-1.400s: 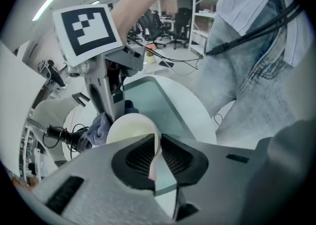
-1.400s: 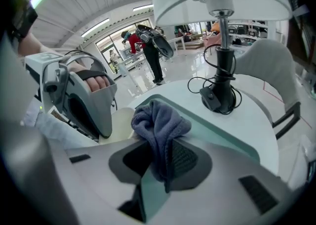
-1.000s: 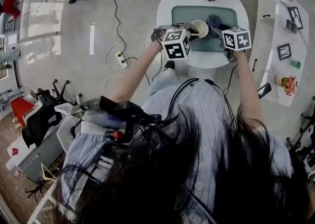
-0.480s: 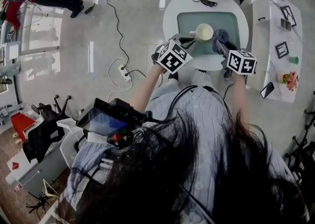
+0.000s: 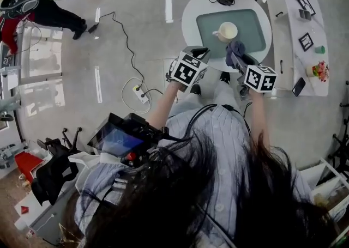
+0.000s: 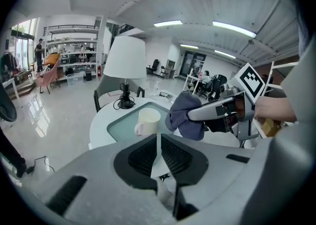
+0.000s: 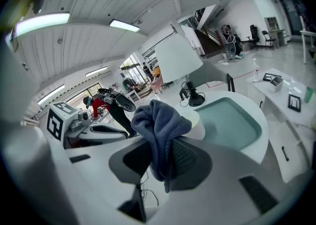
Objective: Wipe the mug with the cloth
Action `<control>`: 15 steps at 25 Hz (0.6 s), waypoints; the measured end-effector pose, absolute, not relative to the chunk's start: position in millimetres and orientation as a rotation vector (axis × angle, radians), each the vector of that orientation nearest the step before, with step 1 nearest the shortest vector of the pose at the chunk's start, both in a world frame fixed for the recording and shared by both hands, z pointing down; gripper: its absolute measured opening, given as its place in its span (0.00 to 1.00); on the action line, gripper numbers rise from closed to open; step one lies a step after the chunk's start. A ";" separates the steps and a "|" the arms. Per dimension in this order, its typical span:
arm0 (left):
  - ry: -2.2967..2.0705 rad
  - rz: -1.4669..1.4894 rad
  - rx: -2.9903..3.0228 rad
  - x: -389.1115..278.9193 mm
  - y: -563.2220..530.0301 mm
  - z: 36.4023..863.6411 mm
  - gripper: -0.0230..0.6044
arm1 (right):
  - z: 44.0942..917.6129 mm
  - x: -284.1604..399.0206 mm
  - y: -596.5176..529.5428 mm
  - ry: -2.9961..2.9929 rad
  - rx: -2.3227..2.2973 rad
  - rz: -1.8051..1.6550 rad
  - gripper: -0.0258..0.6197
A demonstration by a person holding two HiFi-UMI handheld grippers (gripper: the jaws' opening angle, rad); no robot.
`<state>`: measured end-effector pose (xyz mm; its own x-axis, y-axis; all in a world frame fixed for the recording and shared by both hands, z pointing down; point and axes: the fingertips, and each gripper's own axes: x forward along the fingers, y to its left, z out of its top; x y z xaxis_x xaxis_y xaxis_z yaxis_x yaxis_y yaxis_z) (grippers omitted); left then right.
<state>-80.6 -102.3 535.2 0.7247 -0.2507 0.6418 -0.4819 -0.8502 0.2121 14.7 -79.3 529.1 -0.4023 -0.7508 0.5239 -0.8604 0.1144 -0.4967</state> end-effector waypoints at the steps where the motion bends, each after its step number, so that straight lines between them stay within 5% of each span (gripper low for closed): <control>1: -0.552 0.872 2.563 -81.5 -97.3 536.2 0.10 | 530.3 12.1 -73.2 -2.224 1.640 1.160 0.19; 15: -0.452 0.929 2.601 -77.2 -31.1 540.9 0.10 | 534.3 10.7 6.6 -2.131 1.701 1.175 0.19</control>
<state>-77.2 -31.1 540.9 0.7352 -0.1796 0.6536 -0.4030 -0.8911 0.2084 10.7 6.6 534.3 -0.3336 -0.7486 0.5730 -0.8842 0.0376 -0.4657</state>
